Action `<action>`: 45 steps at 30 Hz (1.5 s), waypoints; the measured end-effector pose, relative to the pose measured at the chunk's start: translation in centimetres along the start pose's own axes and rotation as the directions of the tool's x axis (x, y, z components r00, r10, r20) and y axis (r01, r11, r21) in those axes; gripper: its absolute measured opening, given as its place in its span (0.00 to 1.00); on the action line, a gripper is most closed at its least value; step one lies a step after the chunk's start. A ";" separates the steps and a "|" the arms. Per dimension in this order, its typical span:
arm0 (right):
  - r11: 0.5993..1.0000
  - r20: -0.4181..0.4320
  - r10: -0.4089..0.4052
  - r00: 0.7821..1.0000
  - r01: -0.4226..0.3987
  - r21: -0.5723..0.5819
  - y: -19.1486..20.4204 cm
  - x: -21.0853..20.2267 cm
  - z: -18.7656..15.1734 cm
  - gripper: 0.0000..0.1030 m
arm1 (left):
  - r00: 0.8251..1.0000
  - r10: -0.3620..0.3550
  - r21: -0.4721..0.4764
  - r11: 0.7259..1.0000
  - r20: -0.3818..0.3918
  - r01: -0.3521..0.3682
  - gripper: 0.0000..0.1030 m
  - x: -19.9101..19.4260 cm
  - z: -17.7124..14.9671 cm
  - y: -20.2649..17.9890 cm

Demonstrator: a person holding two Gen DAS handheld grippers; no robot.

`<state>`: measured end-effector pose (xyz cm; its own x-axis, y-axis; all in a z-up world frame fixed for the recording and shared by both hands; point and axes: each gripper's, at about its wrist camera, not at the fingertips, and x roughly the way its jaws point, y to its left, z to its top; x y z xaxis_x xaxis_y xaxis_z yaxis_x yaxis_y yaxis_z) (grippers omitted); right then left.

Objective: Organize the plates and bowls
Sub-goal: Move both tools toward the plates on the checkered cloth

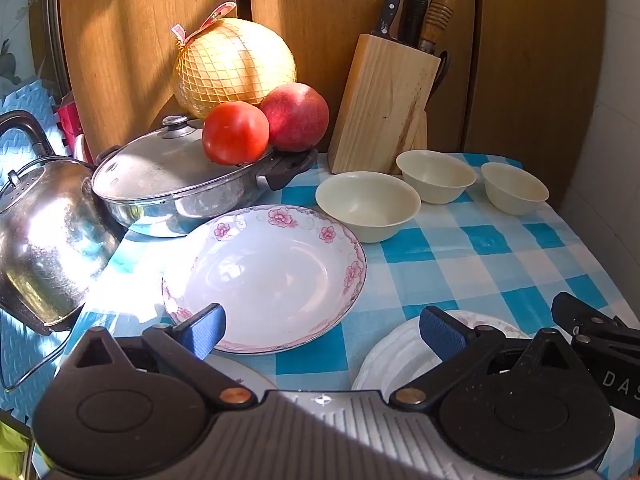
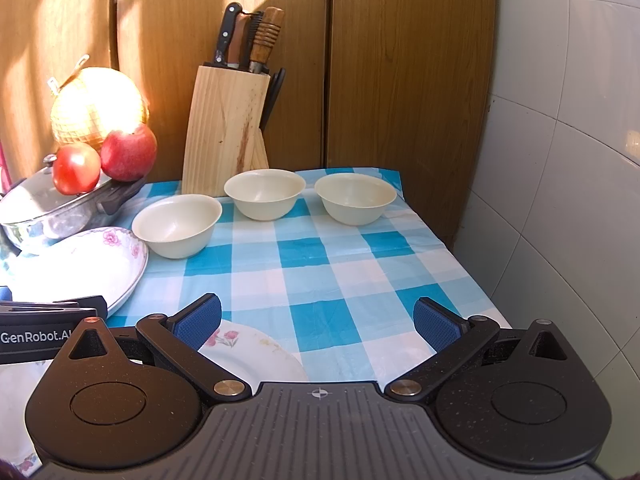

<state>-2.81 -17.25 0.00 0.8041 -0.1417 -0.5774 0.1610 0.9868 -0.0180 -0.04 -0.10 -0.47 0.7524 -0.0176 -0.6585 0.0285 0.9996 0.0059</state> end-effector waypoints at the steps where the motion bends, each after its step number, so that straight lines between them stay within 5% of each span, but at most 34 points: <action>1: 1.000 0.000 0.000 1.000 0.000 0.000 0.0 0.0 0.0 1.00 | 1.000 0.000 0.000 1.000 0.000 0.000 0.96 0.0 0.0 0.0; 45: 1.000 -0.063 -0.014 0.998 0.014 -0.001 -1.5 0.2 -0.9 1.00 | 0.994 -0.095 0.063 0.993 -0.057 0.099 0.95 -0.2 -1.5 -1.8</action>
<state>-3.47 -18.72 -0.83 0.7642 -0.1500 -0.6273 0.1716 0.9848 -0.0263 -1.26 -1.83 -1.50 0.7076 -0.1116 -0.6978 0.1443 0.9895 -0.0119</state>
